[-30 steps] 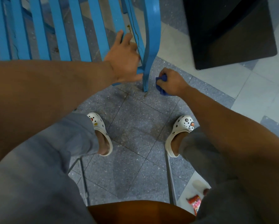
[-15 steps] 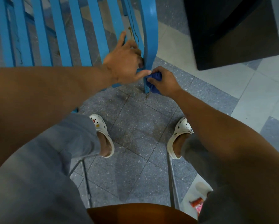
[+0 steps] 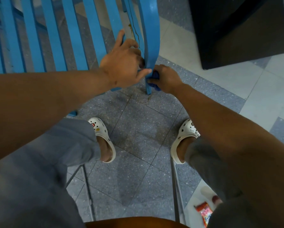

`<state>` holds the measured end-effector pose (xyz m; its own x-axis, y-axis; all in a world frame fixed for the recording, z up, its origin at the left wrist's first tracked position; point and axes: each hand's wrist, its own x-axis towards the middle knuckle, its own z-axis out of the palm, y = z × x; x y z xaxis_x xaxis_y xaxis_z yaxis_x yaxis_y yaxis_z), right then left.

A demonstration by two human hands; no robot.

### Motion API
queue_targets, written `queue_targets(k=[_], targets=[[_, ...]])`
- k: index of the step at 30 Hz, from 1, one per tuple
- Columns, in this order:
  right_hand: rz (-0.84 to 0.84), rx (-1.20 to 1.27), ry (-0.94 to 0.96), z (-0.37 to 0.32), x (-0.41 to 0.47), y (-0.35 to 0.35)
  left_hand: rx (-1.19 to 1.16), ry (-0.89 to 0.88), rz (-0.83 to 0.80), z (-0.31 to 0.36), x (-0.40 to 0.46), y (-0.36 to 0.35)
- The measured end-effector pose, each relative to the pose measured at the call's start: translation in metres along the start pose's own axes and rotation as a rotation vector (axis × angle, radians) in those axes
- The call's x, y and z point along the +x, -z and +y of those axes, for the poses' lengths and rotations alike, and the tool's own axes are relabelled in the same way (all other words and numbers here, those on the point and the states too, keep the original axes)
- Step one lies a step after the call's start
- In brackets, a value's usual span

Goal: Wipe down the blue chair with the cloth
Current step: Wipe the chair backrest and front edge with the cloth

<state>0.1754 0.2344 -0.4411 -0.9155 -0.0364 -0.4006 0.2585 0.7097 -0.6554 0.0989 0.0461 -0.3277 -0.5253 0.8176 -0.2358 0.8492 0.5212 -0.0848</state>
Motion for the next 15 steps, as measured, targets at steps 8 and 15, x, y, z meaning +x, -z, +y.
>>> queue_targets(k=[8,15], targets=[[0.048,-0.129,0.1,0.007,0.005,0.009,0.031,-0.01,0.019,0.0,-0.001,-0.003],[0.012,-0.09,-0.238,0.014,0.017,-0.035,0.039,-0.012,-0.004,0.003,-0.002,0.0]])
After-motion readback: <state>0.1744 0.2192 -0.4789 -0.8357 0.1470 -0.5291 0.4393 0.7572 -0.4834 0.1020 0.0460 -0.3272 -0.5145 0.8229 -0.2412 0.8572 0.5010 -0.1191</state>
